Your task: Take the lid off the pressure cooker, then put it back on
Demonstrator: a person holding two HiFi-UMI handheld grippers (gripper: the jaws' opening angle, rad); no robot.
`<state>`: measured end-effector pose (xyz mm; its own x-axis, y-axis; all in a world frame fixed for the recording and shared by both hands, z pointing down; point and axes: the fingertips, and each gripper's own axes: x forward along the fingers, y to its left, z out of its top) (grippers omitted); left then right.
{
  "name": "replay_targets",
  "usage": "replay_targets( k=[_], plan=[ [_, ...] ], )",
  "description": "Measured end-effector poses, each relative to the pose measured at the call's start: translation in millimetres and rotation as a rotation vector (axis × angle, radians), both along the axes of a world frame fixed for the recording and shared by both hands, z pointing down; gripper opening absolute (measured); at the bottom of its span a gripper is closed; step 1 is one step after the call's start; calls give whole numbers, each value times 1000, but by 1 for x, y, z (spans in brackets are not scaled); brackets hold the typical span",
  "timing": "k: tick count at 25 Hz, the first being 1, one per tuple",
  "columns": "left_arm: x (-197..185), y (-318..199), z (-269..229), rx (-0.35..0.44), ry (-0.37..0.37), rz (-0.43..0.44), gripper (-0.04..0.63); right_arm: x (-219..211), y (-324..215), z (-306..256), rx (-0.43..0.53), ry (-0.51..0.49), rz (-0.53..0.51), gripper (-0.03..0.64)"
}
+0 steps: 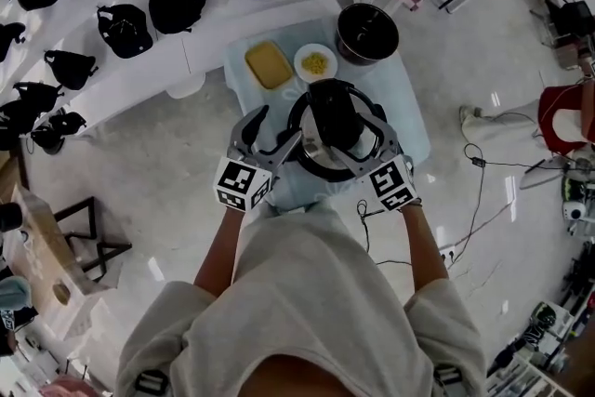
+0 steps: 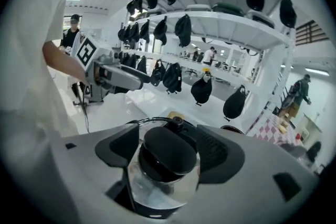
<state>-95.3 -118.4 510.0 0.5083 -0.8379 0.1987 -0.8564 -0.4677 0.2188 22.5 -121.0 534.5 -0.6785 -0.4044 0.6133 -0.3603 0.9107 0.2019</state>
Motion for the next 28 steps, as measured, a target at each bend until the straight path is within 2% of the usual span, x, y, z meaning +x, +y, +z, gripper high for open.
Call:
replay_targets(
  k=[9,18,21,28],
  plan=[
    [7,-4,-9,16,26,-64,322,-2,12,32,26,327,-422,319],
    [6,4,-13,27,24,-98,322,1,17,45,51,547,-716,319],
    [3,3,-15,32,29,-110,322,1,16,49,10,590,-774,319],
    [0,8,-14,28,41,-131,322,0,12,60,-109,645,-807,318]
  ],
)
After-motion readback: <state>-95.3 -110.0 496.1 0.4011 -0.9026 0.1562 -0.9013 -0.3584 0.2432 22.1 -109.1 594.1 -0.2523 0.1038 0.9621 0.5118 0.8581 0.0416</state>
